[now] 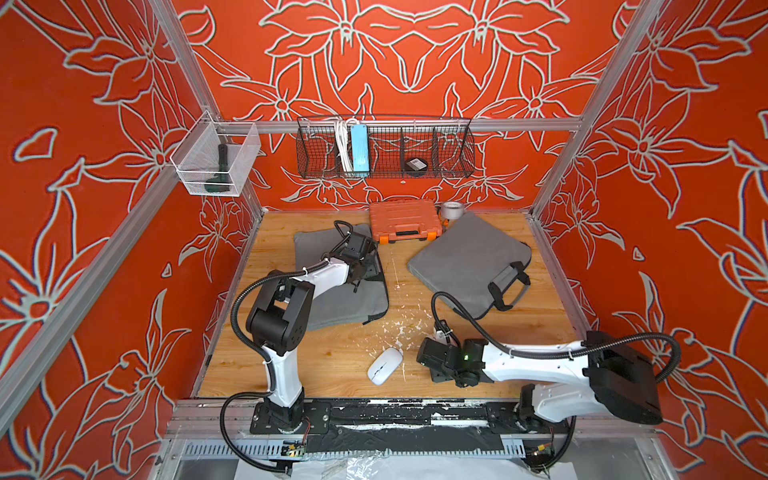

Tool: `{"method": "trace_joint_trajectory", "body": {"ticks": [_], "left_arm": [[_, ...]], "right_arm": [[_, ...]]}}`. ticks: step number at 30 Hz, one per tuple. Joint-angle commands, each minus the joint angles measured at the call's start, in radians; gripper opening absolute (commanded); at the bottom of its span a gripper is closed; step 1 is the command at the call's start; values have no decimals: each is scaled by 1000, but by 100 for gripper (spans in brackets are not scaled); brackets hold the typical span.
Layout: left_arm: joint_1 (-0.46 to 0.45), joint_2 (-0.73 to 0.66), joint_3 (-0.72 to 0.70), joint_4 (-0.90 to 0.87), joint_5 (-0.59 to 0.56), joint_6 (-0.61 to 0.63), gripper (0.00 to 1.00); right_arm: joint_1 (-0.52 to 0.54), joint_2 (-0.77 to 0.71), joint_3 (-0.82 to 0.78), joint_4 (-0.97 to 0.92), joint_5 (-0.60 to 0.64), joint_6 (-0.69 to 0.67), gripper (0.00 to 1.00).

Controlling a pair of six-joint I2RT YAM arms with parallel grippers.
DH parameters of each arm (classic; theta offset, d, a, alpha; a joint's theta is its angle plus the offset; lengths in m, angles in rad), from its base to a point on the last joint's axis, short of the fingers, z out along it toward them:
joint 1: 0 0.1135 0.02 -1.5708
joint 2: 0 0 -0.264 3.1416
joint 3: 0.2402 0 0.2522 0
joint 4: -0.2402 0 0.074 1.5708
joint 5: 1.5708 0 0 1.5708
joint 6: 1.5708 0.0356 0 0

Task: Put the mouse into the laptop bag
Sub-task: Open the zippered laptop bag at the center of the board, then close the zippered laptop bag at the center of the board.

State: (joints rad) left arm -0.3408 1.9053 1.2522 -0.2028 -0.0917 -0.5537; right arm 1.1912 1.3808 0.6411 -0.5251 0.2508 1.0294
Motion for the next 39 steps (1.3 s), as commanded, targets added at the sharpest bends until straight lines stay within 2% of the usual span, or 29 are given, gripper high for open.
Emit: {"method": "trace_joint_trajectory", "body": {"ticks": [1, 5, 12, 14, 16, 17, 21, 26, 33, 39], "left_arm": [[7, 82, 33, -102, -14, 19, 68], [-4, 159, 107, -193, -84, 21, 68], [-48, 262, 222, -381, -257, -9, 45], [-57, 279, 248, -415, -288, -16, 33], [-59, 271, 248, -415, -276, -17, 7], [-61, 257, 241, -412, -267, -19, 0], [-65, 136, 169, -373, -231, -32, 0], [-80, -78, 49, -324, -179, -83, 0], [-115, -377, -90, -319, -197, -173, 0], [-116, -500, -134, -304, -163, -164, 0]], "right_arm": [[5, 37, -6, 16, -25, -1, 45], [5, 21, 25, 24, -18, -19, 42], [4, -46, 87, 0, 25, -37, 37], [4, -72, 95, -6, 45, -40, 37], [3, -102, 95, 0, 65, -43, 37], [2, -116, 94, 6, 73, -45, 37], [-20, -159, 92, 48, 94, -69, 37], [-122, -134, 103, 156, -12, -116, 35], [-225, 32, 227, 229, -82, -218, 33], [-271, 215, 381, 272, -152, -291, 31]]}}
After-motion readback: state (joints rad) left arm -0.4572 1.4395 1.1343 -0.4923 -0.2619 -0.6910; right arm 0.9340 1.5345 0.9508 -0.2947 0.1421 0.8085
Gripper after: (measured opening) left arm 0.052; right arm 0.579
